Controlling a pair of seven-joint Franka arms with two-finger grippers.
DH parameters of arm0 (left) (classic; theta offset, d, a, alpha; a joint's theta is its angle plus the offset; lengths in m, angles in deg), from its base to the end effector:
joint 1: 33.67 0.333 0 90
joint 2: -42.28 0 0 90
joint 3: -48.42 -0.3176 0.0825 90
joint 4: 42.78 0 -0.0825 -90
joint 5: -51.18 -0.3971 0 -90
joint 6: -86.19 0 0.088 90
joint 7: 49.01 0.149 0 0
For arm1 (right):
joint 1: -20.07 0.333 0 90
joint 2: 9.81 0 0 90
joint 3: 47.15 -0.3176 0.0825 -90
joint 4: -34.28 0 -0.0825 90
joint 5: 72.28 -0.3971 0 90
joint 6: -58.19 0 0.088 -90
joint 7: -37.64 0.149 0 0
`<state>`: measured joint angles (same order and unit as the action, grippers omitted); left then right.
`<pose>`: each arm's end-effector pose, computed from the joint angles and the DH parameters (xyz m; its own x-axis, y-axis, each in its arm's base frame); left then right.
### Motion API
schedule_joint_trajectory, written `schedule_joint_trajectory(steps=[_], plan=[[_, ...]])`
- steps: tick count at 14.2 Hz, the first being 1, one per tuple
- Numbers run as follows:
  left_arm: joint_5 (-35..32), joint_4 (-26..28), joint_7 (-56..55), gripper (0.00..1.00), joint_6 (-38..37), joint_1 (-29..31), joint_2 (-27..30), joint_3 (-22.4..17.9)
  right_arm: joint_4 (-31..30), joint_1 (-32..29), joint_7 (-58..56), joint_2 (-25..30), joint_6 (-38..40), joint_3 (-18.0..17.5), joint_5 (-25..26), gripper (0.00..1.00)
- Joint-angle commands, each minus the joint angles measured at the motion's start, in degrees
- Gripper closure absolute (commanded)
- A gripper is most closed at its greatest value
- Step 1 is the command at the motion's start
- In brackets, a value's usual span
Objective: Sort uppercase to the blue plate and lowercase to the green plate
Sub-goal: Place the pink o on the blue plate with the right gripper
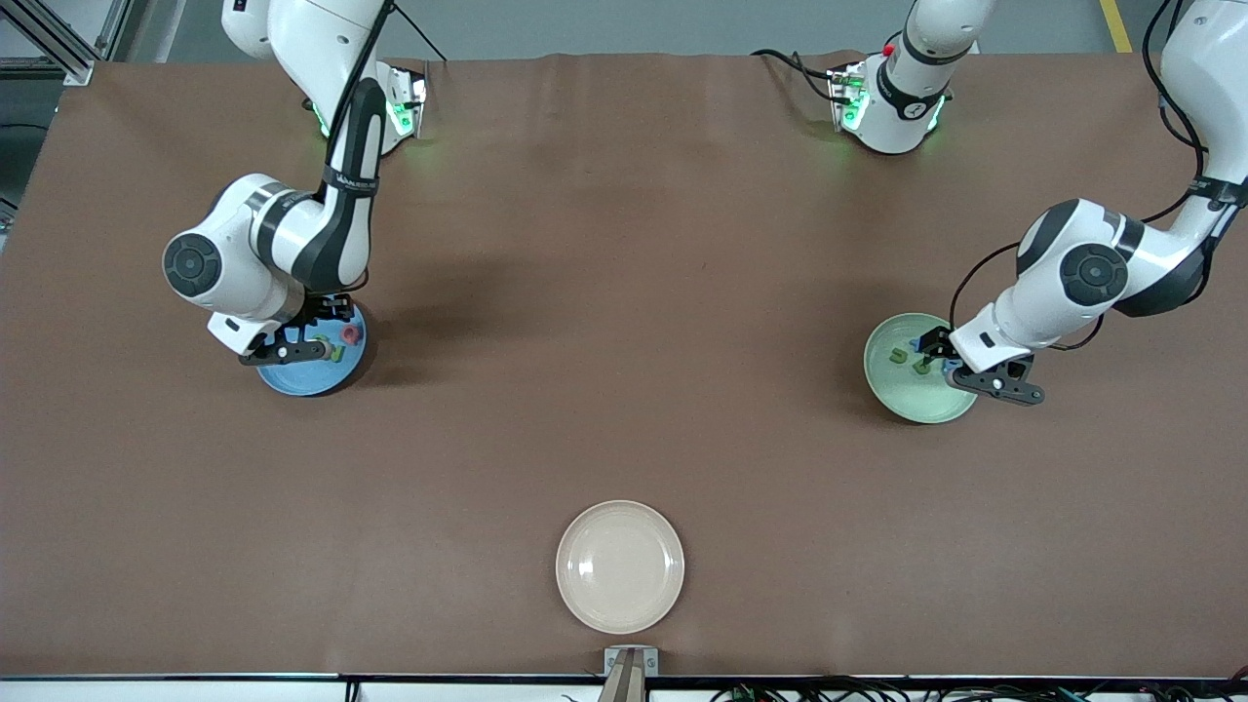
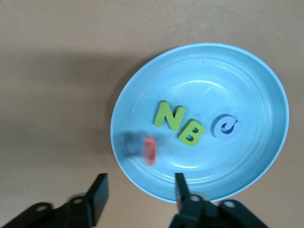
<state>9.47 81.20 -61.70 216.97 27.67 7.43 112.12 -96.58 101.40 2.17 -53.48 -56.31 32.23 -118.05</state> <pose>0.5577 -0.0126 0.2010 0.9602 -0.2780 -0.0256 -0.2776 -0.9605 0.0186 0.4868 0.0267 0.2033 0.9671 0.1081 -0.2304 0.1132 -0.9935 0.0091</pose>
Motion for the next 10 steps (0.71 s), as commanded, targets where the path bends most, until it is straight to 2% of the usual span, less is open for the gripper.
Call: schedule_joint_trajectory(steps=[1, 3, 7, 10], plan=[[11.1, -3.4, 6.4, 0.0, -4.0, -2.9, 4.9, 0.7, -0.6, 0.7, -0.5, 0.2, 0.4, 1.1, 0.2, 0.0], [18.7, -5.1, 9.9, 0.0, -5.8, -6.3, 8.8, -1.7, -0.1, 0.8, 0.1, 0.2, 0.4, 1.7, 0.1, 0.0], [33.7, -8.0, 15.5, 0.0, -9.1, -18.1, 17.3, -13.0, 3.1, 0.5, 0.1, 0.2, 4.1, 4.1, 0.2, 0.0], [38.1, -11.3, 17.5, 0.0, -12.6, -22.2, 19.5, -17.4, 7.8, -2.4, 0.3, 0.2, 8.6, 5.5, 0.3, 0.0]])
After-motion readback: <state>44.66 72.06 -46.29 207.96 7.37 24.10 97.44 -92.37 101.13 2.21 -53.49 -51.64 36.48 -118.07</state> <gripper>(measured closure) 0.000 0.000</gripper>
